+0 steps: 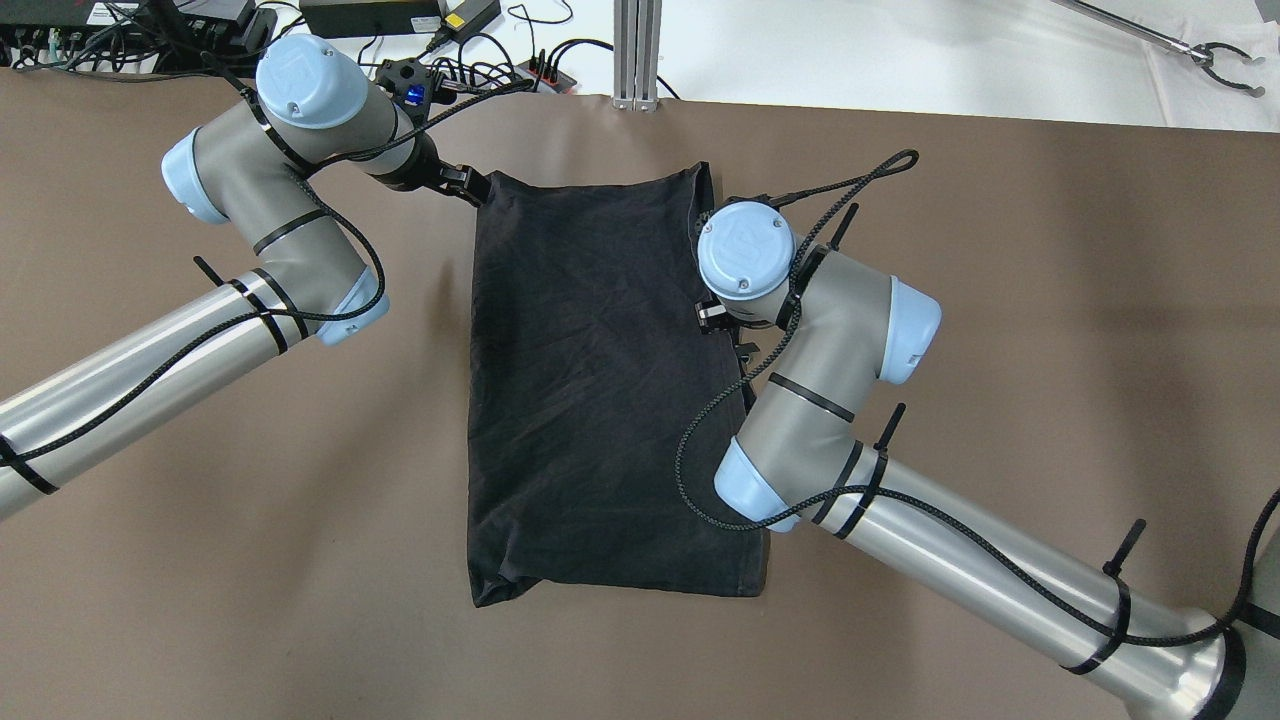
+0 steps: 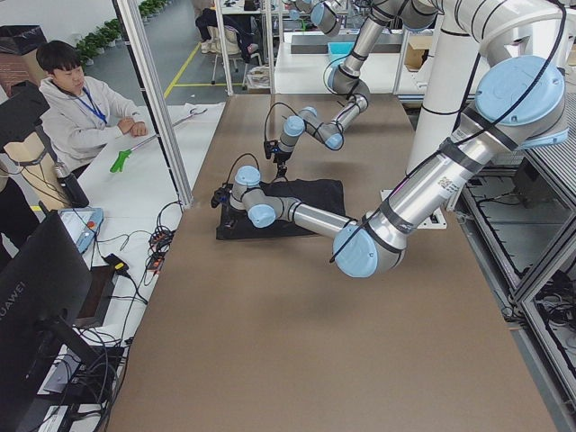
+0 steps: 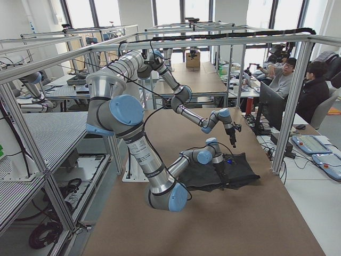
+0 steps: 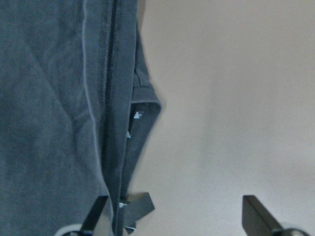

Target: Fold clothes

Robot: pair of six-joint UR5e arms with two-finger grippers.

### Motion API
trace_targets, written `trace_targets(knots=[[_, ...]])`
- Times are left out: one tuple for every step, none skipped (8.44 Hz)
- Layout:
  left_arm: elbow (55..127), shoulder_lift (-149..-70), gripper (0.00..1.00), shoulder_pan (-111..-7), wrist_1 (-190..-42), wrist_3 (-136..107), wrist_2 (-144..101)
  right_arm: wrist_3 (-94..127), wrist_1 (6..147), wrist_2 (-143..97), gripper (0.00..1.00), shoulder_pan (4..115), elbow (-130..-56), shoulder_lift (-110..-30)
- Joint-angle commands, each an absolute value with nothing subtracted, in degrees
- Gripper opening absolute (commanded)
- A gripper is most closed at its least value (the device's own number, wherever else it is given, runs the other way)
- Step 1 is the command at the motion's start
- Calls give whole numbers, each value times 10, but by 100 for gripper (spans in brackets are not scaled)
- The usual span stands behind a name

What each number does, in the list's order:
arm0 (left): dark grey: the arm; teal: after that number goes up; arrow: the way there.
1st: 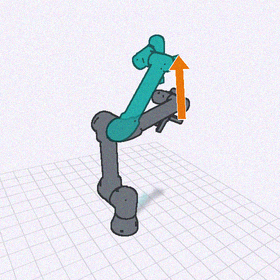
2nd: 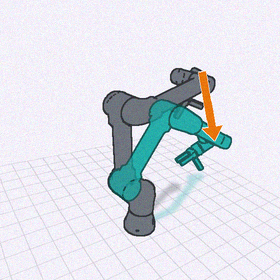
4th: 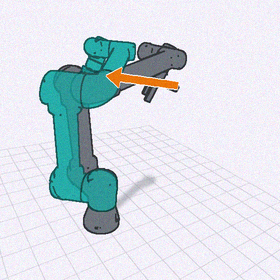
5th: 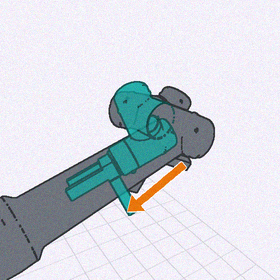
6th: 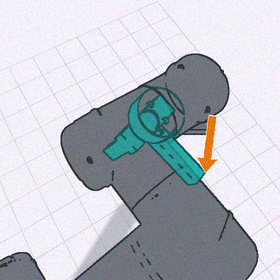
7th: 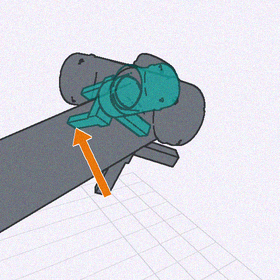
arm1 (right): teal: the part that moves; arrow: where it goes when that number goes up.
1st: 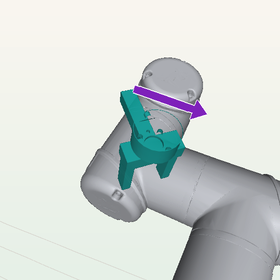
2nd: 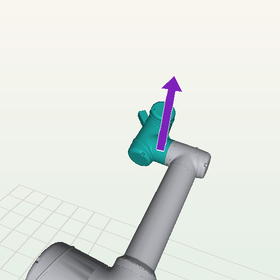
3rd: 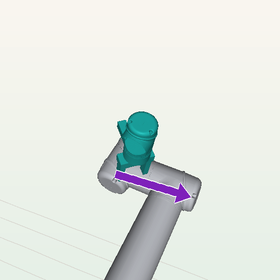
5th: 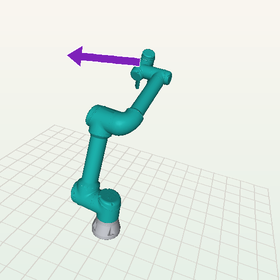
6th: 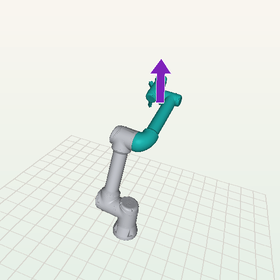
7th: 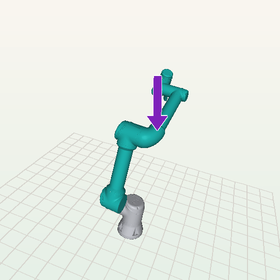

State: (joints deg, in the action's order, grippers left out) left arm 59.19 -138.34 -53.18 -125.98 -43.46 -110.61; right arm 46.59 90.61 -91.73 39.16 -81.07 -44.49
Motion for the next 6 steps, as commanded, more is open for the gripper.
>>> trace_targets(knots=[[592,-1384,100,-532,-1259,-435,-1107,515,891,-921,94,394,-707,-352],[592,-1384,100,-532,-1259,-435,-1107,527,848,-921,94,393,-670,-342],[593,-1384,100,-532,-1259,-435,-1107,529,819,-920,94,394,-647,-342],[593,-1384,100,-532,-1260,-435,-1107,529,817,-918,94,393,-635,-341],[593,-1384,100,-532,-1259,-435,-1107,528,810,-916,94,394,-622,-342],[593,-1384,100,-532,-1260,-435,-1107,528,801,-913,94,396,-619,-342]])
